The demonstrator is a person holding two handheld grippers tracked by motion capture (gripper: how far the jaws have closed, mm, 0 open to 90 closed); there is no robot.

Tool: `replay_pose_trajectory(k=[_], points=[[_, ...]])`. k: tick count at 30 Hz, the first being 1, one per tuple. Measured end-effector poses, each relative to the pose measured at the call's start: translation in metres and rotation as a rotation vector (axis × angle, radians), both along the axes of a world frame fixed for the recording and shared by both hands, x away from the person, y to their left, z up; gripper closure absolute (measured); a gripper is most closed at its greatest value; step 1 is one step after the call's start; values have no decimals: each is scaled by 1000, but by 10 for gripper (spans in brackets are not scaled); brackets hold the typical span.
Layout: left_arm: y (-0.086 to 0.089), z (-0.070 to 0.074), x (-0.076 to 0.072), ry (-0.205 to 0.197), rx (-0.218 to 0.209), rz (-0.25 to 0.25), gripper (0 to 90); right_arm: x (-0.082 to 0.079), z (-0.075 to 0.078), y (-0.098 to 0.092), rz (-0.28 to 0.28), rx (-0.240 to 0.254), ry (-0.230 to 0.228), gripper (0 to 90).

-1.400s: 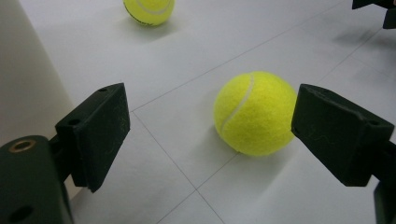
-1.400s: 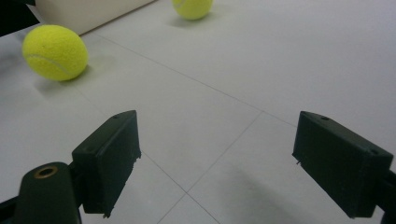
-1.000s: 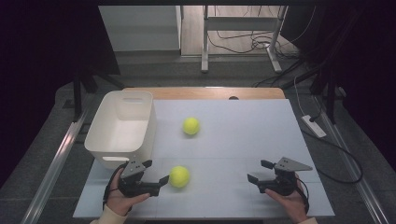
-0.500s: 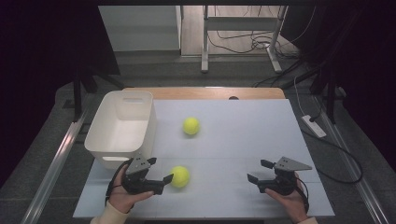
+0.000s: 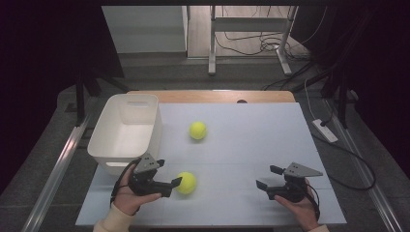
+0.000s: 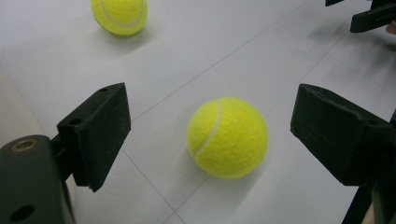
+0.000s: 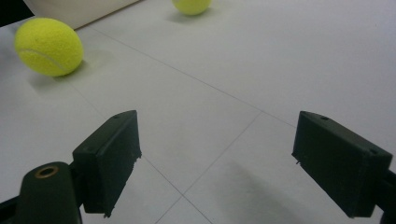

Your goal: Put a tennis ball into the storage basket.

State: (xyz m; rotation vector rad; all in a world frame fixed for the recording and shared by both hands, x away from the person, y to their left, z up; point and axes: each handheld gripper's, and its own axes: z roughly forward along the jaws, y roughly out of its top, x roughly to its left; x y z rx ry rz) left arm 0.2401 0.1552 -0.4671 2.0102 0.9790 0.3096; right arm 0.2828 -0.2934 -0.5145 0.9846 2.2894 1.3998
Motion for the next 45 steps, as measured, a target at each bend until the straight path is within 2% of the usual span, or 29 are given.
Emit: replay_pose_trajectory(k=[13, 17, 23, 27, 30, 37, 45], points=[[-20, 0, 7, 48, 4, -77, 114, 0, 0, 0, 4, -3, -2, 148], [-24, -5, 8, 71, 22, -88, 97, -1, 0, 0, 5, -3, -2, 149], [-27, -10, 8, 88, 42, -88, 84, -1, 0, 0, 6, -4, -3, 149], [-28, -16, 11, 120, 55, -85, 80, -1, 0, 0, 6, -5, -2, 149], [-29, -21, 13, 150, 83, -88, 69, -1, 0, 0, 6, -4, -1, 149], [-32, -27, 15, 172, 116, -76, 58, -1, -1, 1, 9, -12, 2, 149], [-41, -39, 24, 208, 166, -66, 38, 0, -1, 1, 5, -14, 2, 148]])
